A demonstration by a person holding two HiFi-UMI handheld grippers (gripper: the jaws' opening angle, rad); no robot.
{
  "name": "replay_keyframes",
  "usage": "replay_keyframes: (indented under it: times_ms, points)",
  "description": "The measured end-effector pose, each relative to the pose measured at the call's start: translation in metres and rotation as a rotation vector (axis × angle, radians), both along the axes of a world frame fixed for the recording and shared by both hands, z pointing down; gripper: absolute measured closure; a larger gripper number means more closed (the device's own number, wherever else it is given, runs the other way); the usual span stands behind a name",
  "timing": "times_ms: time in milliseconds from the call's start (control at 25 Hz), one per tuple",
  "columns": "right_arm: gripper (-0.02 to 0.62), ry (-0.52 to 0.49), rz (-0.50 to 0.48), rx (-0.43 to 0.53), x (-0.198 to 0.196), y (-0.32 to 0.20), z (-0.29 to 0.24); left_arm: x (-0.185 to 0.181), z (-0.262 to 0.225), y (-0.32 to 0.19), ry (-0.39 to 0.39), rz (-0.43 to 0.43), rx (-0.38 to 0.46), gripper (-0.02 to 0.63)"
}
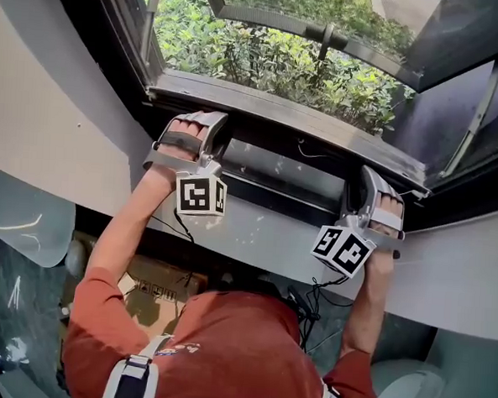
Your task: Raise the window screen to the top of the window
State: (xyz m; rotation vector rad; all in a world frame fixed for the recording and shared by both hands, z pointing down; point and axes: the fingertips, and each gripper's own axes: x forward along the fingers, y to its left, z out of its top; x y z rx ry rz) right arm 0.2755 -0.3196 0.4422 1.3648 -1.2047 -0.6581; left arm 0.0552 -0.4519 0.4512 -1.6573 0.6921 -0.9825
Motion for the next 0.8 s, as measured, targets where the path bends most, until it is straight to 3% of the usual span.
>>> replay_keyframes:
  times_ms: [160,320,480,800]
  points:
    - [0.405,0.027,0.018,-0.020,0.0081,-0.0032,0.0077,0.0009,-0.0003,0.0010,-0.020,0.011,0.009,0.416]
    - [0.382,-0.043,0.013,-0.042,0.0040,-0.0036,0.0054,-0.0004,0.0024,0.0015,-0.092,0.032,0.034,0.406]
    - [0.374,-0.063,0.030,-0.097,0.0044,-0.0028,0.0093,-0.0004,0.0018,0.0025,-0.080,0.040,-0.025,0.402]
    - [0.376,-0.058,0.049,-0.121,0.0050,-0.0034,0.0098,0.0002,0.0008,0.0049,-0.048,0.072,-0.111,0.402]
